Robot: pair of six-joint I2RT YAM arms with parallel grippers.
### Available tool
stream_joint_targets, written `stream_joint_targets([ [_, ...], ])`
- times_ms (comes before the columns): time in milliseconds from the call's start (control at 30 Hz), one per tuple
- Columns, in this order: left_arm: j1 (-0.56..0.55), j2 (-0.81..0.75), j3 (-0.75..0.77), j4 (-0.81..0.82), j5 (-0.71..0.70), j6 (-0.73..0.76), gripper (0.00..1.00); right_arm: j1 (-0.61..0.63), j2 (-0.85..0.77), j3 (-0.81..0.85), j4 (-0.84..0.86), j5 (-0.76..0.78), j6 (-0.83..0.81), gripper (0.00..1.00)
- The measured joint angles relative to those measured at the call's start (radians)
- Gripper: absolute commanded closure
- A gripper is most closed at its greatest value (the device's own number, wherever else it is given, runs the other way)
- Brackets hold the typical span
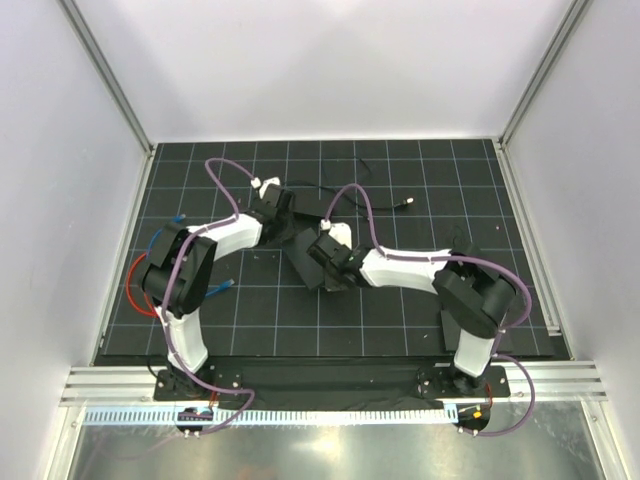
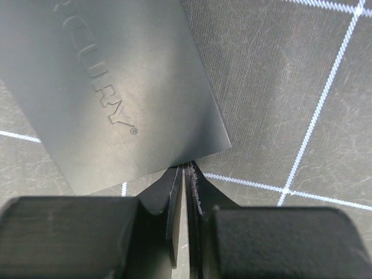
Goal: Pull the plug from the switch port
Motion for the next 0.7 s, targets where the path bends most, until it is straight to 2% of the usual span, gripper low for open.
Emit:
stream_joint_targets([
  [200,0.005,-0.103,-0.094,0.029,-0.008,-0.072,0.75,-0.018,0.045,0.076,-0.069,-0.006,-0.056,0.86],
  [367,0.007,-0.14,-0.151,0.059,-0.016,-0.1,0.77,-0.065,0.077,0.123,-0.087,-0.011,-0.094,0.86],
  [600,0.006,-0.277,-0.305,0.061,-0.026,-0.153,0.78,-0.106,0.104,0.158,-0.074,-0.012,-0.135,0.86],
  [700,0.004,-0.325,-0.352,0.061,-0.04,-0.177,0.72,-0.11,0.108,0.161,-0.056,-0.027,-0.148,0.86],
])
